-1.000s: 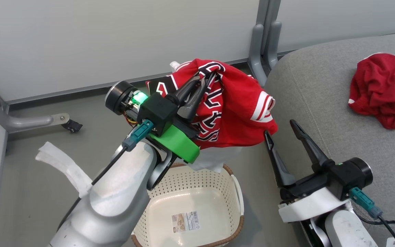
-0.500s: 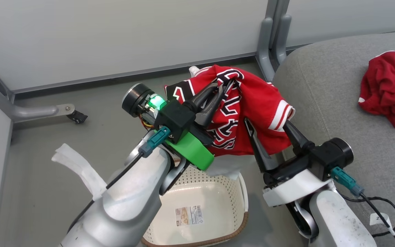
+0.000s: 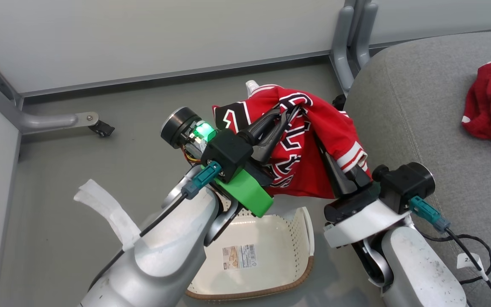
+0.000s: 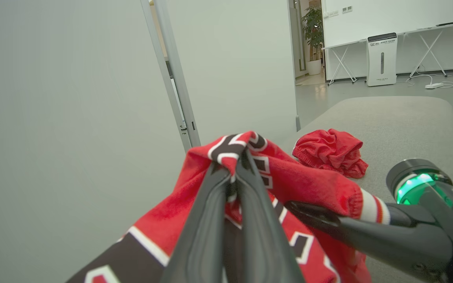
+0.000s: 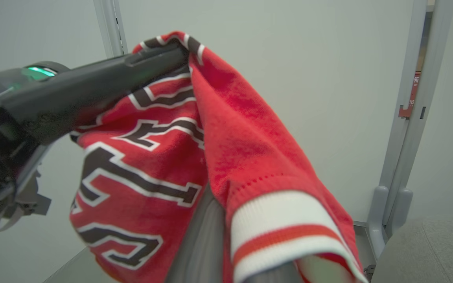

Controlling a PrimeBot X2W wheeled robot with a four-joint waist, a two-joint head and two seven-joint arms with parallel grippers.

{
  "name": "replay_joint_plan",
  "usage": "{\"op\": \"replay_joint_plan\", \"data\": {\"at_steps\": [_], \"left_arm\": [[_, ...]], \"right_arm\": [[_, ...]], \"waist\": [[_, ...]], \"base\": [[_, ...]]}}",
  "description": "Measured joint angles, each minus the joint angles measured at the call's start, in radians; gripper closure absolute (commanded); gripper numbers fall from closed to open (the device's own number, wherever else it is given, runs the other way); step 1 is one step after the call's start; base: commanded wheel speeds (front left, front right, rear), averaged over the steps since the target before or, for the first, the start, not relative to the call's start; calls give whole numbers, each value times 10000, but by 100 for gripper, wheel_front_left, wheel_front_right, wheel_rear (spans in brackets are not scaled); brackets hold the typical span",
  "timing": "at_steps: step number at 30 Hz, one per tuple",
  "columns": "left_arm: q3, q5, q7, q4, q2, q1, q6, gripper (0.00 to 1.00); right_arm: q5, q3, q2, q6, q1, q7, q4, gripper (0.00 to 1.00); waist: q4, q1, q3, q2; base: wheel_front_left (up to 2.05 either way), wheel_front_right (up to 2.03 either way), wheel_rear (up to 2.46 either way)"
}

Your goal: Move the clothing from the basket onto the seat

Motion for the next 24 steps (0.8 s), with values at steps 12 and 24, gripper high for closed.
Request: {"op": "replay_joint_plan", "data": {"at_steps": [12, 24], "left_arm": [[-46, 36, 0, 121, 0, 6, -2, 28], [56, 178, -2, 157, -15, 40, -6, 0]], "right_arm": [[15, -4, 0, 0, 13, 0, 10, 100], [13, -58, 0, 0, 13, 0, 4, 100]], "waist": [[-43, 0, -5, 0], [7, 0, 54, 0]], "base": [[0, 0, 0], [0, 0, 0]]}}
